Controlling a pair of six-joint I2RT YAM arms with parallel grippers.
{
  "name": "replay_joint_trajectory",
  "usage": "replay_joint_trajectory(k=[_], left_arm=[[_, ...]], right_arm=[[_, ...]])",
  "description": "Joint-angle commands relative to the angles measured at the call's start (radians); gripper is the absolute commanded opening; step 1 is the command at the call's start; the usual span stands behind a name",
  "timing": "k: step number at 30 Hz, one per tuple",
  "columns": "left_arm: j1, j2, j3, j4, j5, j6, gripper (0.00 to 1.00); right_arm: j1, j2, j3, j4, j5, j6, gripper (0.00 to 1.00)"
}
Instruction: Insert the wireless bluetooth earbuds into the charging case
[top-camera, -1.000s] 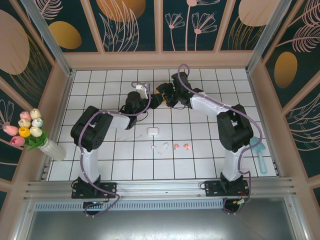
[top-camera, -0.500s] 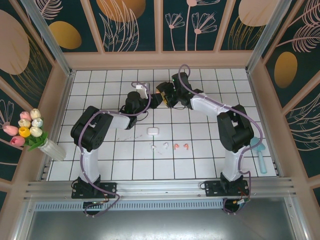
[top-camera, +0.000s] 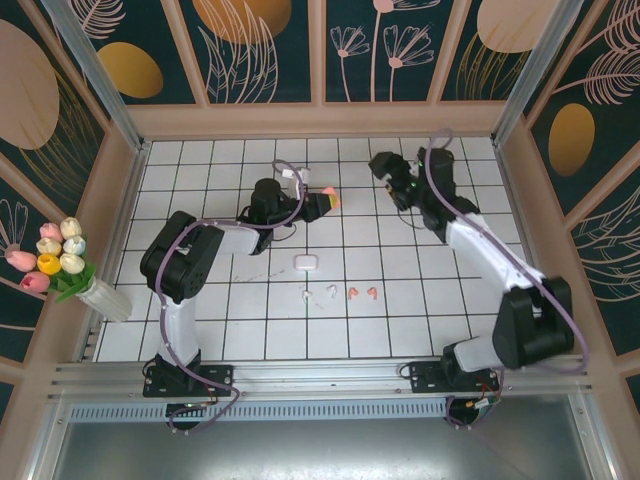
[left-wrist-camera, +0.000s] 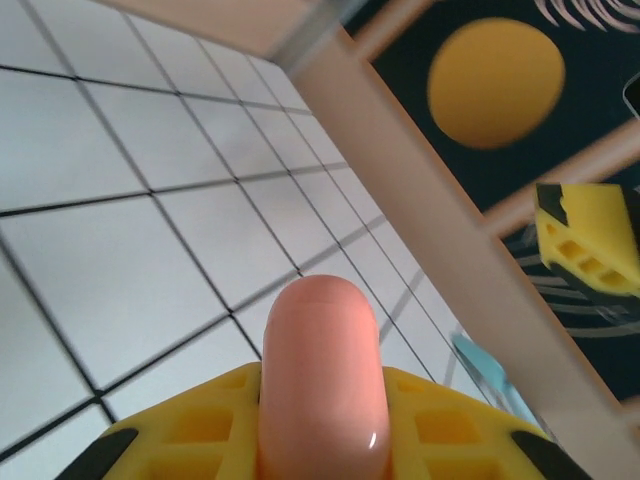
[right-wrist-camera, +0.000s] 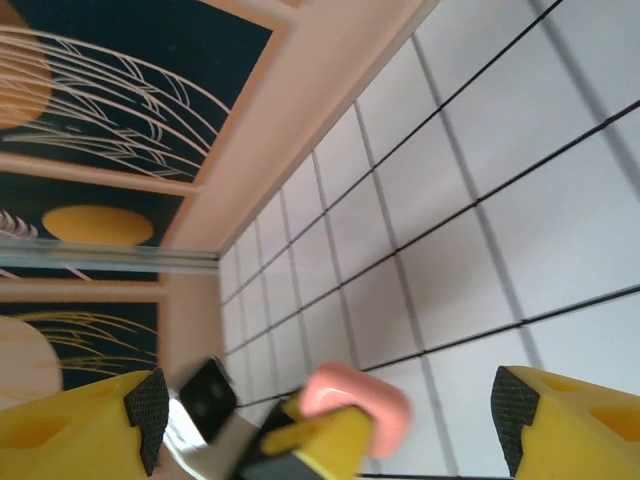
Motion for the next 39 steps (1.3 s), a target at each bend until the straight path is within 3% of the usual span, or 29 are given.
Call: replay_joint_trajectory(k=[1,7,14,19,26,33,39], left_arm=[[0.014,-0.031,0.055,-0.037,0.228,0.035,0.0],[0.017,-0.026,0.104,-0.051,0.342,0.01,0.0],[0.017,-0.052,0.11,-0.108,0.379,0.036,0.0],[0.017,-0.06,0.109,-0.132,0.383,0.051,0.0],[0.017,-0.07,0.116,-0.189,0.377,0.096,0.0],[0.017,-0.067,0.115,-0.204,0.343,0.12,0.0],[0.017,-0.076,0.11,-0.226,0.309,0.149,0.0]], right_arm=[[-0.029,-0.148,-0.183,0.074,-0.08,-0.297,0.86],[-0.049,-0.236,-0.359,0.205,-0.256,-0.328,0.84],[-0.006,-0.152,-0.324,0.252,-0.263,-0.306,0.83],[0.002,-0.049,-0.272,0.275,-0.212,-0.113,0.82],[0.073,0.005,-0.193,0.288,-0.161,-0.023,0.82],[0.114,0.079,-0.157,0.263,-0.058,0.326,0.85],[0.181,0.145,-0.093,0.228,0.017,0.489,0.86]])
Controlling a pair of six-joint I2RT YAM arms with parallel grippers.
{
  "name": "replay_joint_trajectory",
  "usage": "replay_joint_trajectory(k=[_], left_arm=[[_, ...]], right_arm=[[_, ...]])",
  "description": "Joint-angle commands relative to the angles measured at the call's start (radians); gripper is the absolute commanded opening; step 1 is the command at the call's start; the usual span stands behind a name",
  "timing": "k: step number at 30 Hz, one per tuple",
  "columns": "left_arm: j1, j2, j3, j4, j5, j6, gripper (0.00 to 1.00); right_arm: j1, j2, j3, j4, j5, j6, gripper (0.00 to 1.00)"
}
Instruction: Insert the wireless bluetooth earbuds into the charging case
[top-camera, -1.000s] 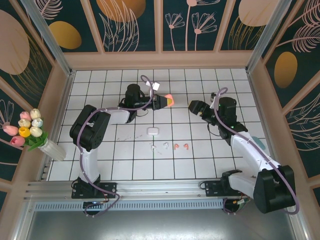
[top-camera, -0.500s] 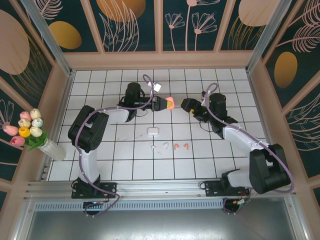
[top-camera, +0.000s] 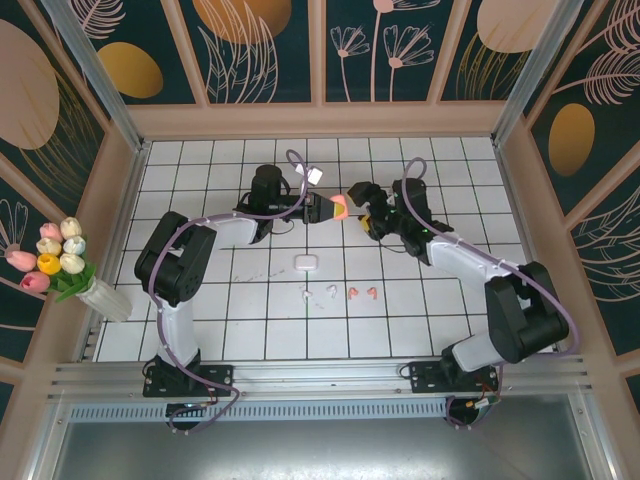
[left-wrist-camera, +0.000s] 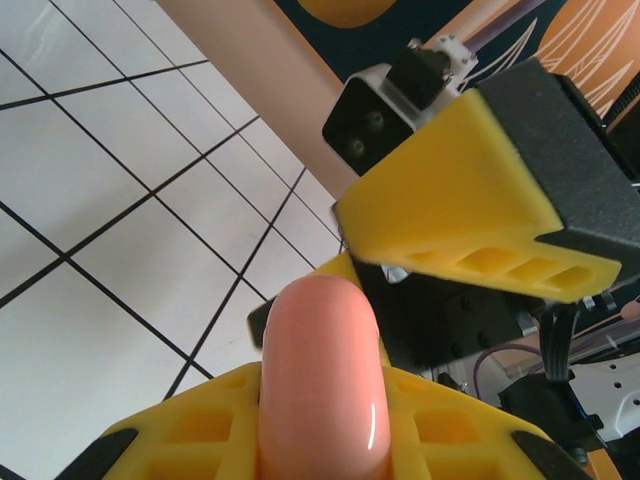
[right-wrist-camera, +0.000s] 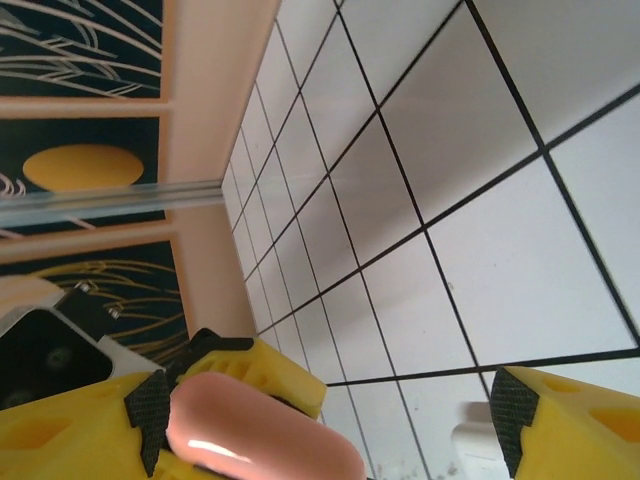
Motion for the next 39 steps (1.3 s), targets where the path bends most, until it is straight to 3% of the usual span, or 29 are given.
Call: replay_joint_trajectory(k=[1,22,37,39], left_arm=[[0.006,-0.042,0.019,-0.036,-0.033,0.058,0.0],[0.006,-0.059,0.025,-0.105,-0.114,0.151,0.0],[0.006,-0.052,0.029,-0.114,-0.127,0.161,0.0],[0.006,-0.052,0.028,-0.116,-0.129,0.162,0.04]], right_arm=[[0.037,0.026,0.067,-0.004,0.071,0.148,0.86],[0.114,0.16,0.191,-0.005,0.099,0.245,0.78],[0.119,0.182,0.193,0.028,0.087,0.251,0.54],[0.118,0.18,0.191,0.028,0.091,0.251,0.53]])
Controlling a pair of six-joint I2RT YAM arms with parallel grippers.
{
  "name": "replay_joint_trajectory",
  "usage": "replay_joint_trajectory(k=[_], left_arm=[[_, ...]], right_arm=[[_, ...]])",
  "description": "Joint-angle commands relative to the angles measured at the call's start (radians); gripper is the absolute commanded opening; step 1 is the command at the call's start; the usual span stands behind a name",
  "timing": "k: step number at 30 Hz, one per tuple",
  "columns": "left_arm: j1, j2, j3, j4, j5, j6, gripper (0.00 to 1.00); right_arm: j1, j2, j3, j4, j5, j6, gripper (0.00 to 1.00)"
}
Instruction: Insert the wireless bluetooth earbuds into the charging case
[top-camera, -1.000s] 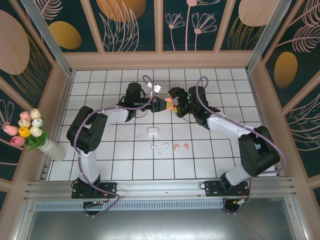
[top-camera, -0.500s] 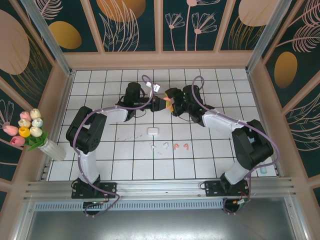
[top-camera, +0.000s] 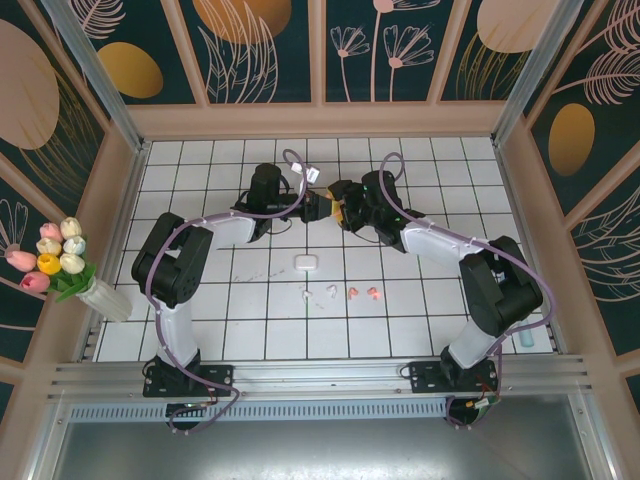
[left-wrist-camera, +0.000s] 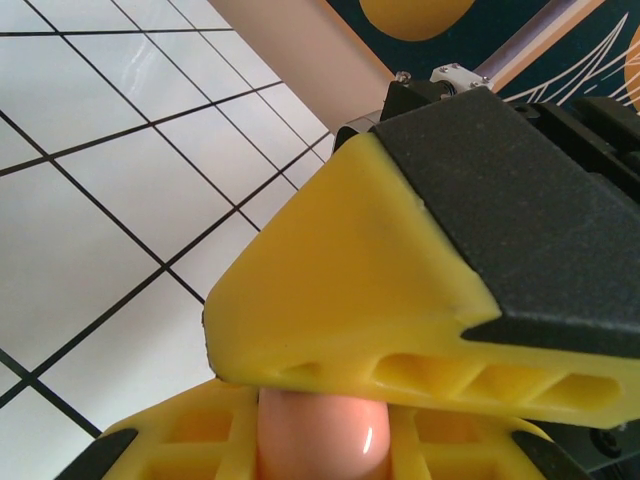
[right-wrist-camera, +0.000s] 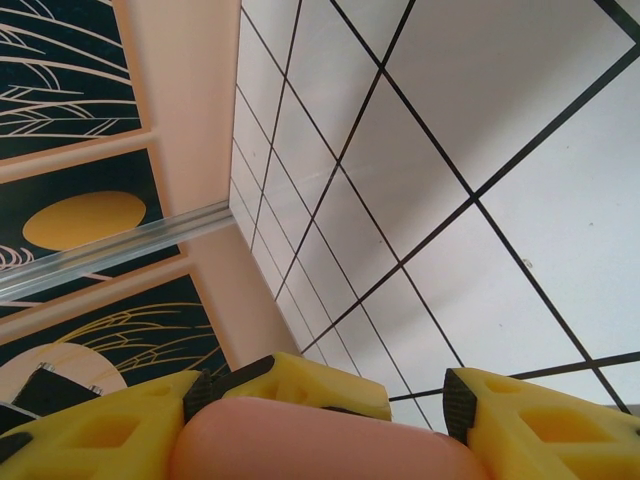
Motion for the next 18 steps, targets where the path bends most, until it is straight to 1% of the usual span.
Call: replay_joint_trajectory(k=[1,6,14,18], left_arm=[[0.001,-0.032,0.022,-0.017,0.0,0.031,0.09],[0.002,-0.04,0.014,-0.022,0.003,0.039,0.28],[0.007,-0.048,0.006,-0.006,0.018,0.031,0.43],[0.014,-0.055,-0.001,0.008,0.021,0.023,0.46]], right_arm=[[0.007,0.003,0.025,0.033,-0.002,0.008,0.52],[-0.001,-0.01,0.012,0.026,0.013,0.008,0.5],[-0.002,-0.028,-0.009,0.017,0.027,0.009,0.49],[-0.001,-0.029,-0.015,0.018,0.028,0.011,0.5]])
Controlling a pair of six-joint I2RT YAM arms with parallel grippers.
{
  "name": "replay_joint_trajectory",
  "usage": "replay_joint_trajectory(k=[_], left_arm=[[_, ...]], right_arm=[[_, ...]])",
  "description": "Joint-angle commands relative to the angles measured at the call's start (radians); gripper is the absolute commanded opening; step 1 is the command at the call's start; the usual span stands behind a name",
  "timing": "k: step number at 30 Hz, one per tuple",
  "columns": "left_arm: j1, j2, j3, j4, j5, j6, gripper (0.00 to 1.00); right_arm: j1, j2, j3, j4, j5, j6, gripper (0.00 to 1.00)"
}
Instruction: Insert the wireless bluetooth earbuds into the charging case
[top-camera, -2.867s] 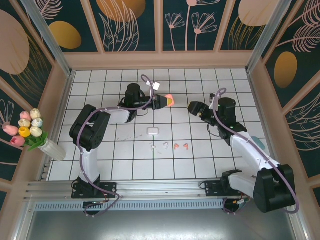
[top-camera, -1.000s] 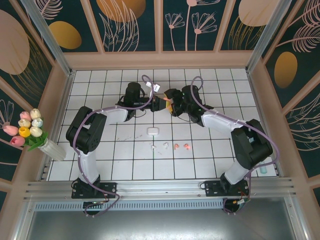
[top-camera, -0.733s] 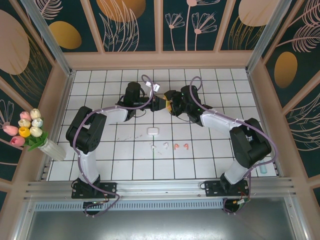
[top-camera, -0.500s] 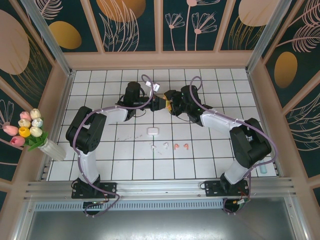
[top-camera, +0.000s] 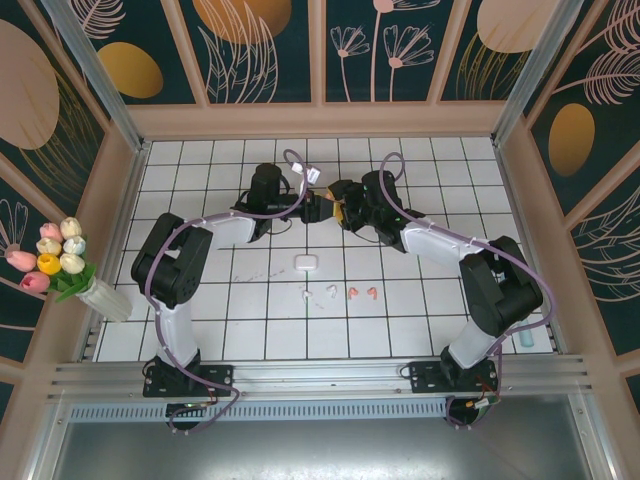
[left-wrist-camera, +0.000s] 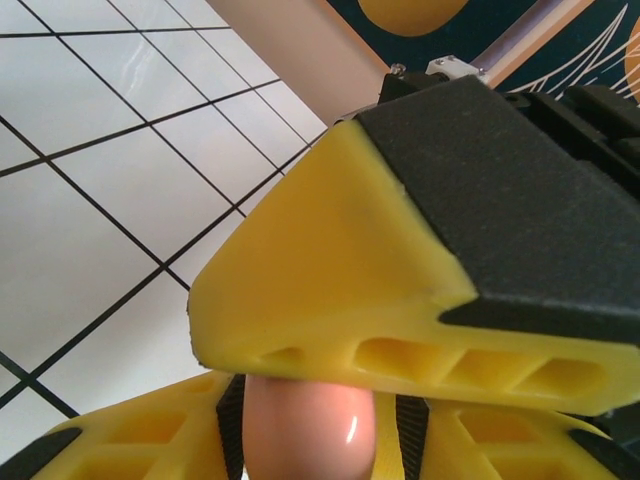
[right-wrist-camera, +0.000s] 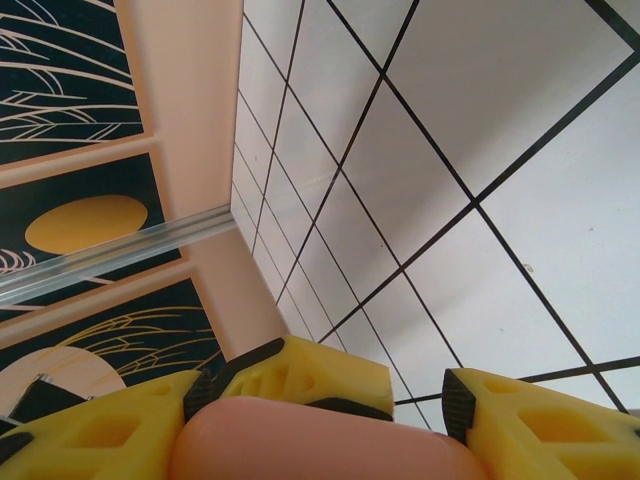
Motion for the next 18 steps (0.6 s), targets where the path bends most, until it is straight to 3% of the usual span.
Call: replay_joint_trajectory(k=[1,18], left_arm=[[0.014,-0.048,-0.002,0.024,0.02,0.002,0.45],[0.023,-0.036,-0.022,0.067,0.04,-0.028,0.3]], right_arm=[[-0.001,-0.029,-0.016,0.017,0.018,0.01,0.5],[-0.029,-0.027,-0.022,0.026,0.013,0.015,0.49]])
